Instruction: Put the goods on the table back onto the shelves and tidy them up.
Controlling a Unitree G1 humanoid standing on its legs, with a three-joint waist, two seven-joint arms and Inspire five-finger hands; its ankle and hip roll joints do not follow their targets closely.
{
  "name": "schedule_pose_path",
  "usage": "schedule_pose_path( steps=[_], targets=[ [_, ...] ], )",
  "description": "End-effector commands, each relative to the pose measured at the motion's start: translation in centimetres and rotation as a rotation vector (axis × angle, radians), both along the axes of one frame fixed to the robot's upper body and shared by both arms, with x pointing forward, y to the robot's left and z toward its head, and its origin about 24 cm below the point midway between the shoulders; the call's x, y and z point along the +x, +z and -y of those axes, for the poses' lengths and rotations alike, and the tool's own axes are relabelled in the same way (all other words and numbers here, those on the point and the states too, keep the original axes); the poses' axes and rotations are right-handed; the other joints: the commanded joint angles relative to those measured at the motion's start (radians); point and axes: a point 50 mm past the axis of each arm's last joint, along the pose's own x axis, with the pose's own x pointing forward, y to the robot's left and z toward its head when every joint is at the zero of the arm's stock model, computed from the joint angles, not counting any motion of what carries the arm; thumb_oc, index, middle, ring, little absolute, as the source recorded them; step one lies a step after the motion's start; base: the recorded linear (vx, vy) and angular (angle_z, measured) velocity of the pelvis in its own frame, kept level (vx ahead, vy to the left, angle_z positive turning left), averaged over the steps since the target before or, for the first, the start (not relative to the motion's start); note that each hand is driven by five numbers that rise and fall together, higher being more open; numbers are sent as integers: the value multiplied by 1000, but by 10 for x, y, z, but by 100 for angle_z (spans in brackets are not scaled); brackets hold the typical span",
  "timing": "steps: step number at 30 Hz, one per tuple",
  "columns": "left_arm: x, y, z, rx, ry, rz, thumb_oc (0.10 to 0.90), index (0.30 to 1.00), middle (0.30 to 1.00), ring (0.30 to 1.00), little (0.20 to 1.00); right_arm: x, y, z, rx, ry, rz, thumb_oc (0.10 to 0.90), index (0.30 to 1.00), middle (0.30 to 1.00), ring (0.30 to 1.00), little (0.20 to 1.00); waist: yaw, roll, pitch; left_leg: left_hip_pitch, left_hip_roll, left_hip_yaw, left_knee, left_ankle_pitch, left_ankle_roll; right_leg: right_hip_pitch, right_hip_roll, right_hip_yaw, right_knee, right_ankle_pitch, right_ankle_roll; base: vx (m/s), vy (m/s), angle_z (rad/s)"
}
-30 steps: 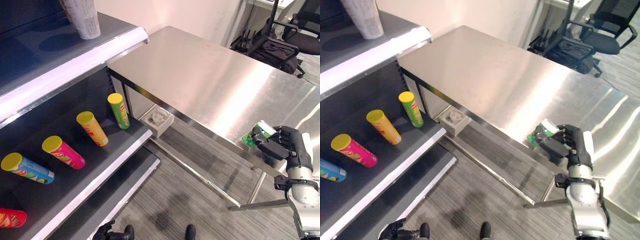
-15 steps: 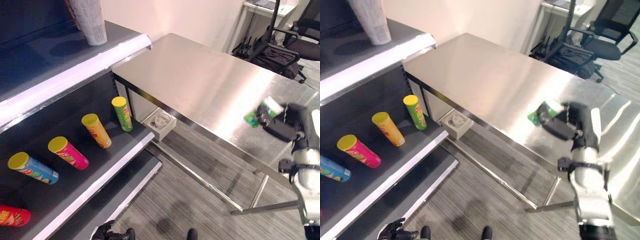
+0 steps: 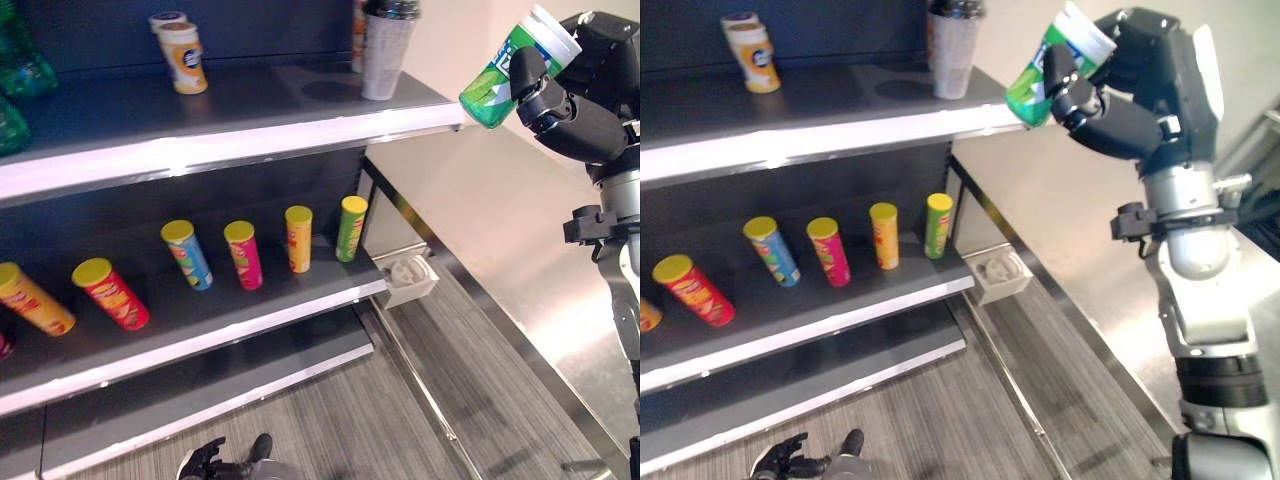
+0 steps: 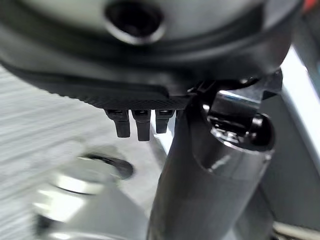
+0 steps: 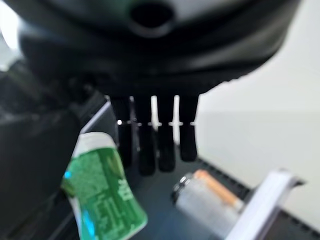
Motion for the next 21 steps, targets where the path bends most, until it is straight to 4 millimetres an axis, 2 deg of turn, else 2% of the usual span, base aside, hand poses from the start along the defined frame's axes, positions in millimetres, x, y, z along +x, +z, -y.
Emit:
schedule_pose_path(
  steps=[1,2,3,6,8,10,11,12,13,14,16,19,20,21],
  targets=[
    [19,9,-12,44,-81,42,800,900,900,900,900,-26,42,-9,11,79,240,400,300,300,300,300,-19,-73,-21,66,12,178,162,-277,37,-45,-69,-7,83,-112,34,-158,50,17],
    [21,10,-14,50,-86,46,800,900,900,900,900,-28,41,-10,3,88,233,400,300,300,300,300,-29,-77,-31,94,0,189,212,-341,42,-52,-84,-26,87,-104,34,-41,161,37],
    [19,9,-12,53,-96,34,800,900,900,900,900,-31,42,-10,-10,82,238,400,300,300,300,300,-62,-57,-49,161,-13,215,172,-361,55,-61,-91,-48,104,-95,40,-81,250,73],
    [21,9,-7,49,-126,40,800,900,900,900,900,-31,34,-10,14,98,219,400,300,300,300,300,-80,-26,-84,237,-56,241,3,-333,65,-69,-113,-64,115,-71,64,5,277,114],
    [22,9,-8,62,-152,36,800,900,900,900,900,-29,30,-11,37,102,214,400,300,300,300,300,-82,-13,-95,250,-99,226,-57,-322,85,-87,-158,-57,154,-58,82,-16,303,18],
    [21,10,-10,69,-151,40,800,900,900,900,900,-26,30,-15,28,98,215,400,300,300,300,300,-75,-8,-101,264,-136,224,-92,-324,106,-104,-202,-52,193,-51,103,-20,253,20],
    [21,10,-10,69,-149,40,800,900,900,900,900,-25,30,-16,27,98,215,400,300,300,300,300,-75,-9,-101,265,-140,225,-95,-322,109,-107,-207,-50,199,-52,106,-20,219,8],
    [20,10,-12,75,-150,35,800,900,900,900,900,-23,30,-18,12,90,206,400,300,300,300,300,-74,-4,-97,274,-160,211,-106,-326,122,-123,-244,-28,243,-35,117,-23,151,-2],
    [19,10,-13,80,-151,35,800,900,900,900,900,-22,30,-19,3,86,200,400,300,300,300,300,-80,-6,-90,273,-168,200,-107,-325,129,-137,-259,7,269,-24,125,-133,192,4],
    [22,12,-14,86,-155,49,800,900,900,900,900,-21,30,-18,-34,62,183,400,300,300,300,300,-107,-13,-82,252,-183,176,-107,-299,139,-183,-221,163,248,-5,120,-103,85,21],
    [23,14,-17,92,-148,55,800,900,900,900,900,-19,36,-17,-71,44,179,400,300,300,300,300,-126,-16,-79,251,-190,147,-108,-298,139,-209,-138,348,191,-18,125,-25,32,80],
    [23,14,-17,92,-147,56,800,900,900,900,900,-19,36,-17,-72,45,180,400,300,300,300,300,-123,-16,-82,246,-190,151,-109,-295,139,-215,-137,352,188,-12,125,34,-58,43],
    [13,10,-22,106,-119,15,800,900,900,900,900,-8,45,-16,-106,25,154,400,300,300,300,300,-102,-40,-98,242,-178,97,-103,-282,120,-118,-99,362,43,15,127,101,-213,20],
    [10,9,-22,106,-118,4,800,900,900,900,900,-6,48,-16,-116,22,149,400,300,300,300,300,-98,-44,-104,238,-174,87,-104,-272,115,-103,-96,348,25,19,126,114,-232,40]
  ],
)
